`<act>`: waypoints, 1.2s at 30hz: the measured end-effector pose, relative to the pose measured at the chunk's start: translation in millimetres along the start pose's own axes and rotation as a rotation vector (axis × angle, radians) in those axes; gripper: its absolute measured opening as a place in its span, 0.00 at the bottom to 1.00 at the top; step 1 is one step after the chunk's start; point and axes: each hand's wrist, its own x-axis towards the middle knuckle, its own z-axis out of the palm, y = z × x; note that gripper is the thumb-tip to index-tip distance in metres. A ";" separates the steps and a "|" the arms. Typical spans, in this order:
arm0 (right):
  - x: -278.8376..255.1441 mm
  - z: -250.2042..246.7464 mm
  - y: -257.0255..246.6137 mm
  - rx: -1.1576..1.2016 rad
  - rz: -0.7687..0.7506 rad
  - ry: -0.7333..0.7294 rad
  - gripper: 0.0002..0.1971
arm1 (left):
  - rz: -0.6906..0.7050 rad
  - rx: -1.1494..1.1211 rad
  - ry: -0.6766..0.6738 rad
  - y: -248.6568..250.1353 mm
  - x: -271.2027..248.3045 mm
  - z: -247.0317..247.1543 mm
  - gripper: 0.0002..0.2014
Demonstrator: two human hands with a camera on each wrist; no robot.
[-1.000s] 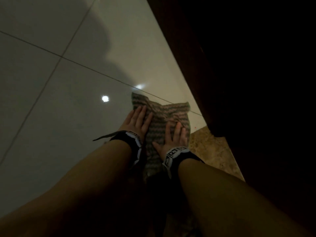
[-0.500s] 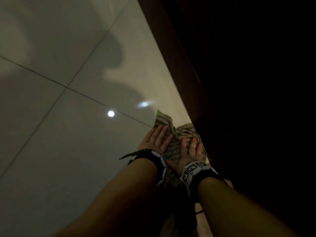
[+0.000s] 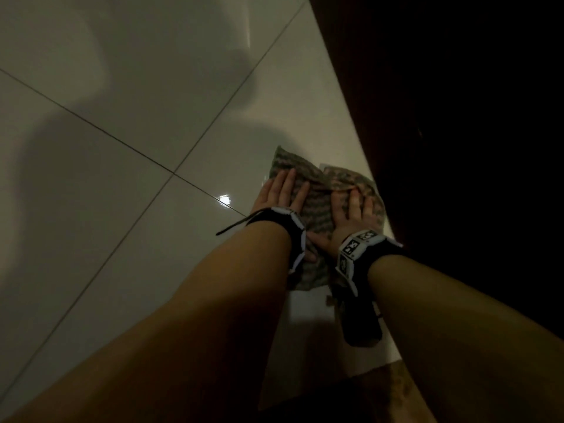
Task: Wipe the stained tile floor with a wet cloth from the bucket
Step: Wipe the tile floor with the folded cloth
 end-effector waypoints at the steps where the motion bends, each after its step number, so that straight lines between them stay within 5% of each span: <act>1: 7.7 -5.3 -3.7 0.003 -0.011 0.004 0.52 | -0.014 -0.005 0.009 -6.1 5.0 -4.6 0.64; 19: 111.8 -97.8 -60.9 -0.068 -0.168 0.086 0.52 | -0.252 -0.074 0.013 -82.5 71.7 -61.0 0.68; 29: 102.0 -98.8 -70.9 -0.033 -0.185 0.057 0.50 | -0.277 -0.059 0.043 -88.5 70.0 -50.4 0.68; 36: 73.6 -75.0 -122.9 -0.051 -0.239 0.015 0.51 | -0.306 -0.031 -0.058 -128.6 24.8 -21.8 0.70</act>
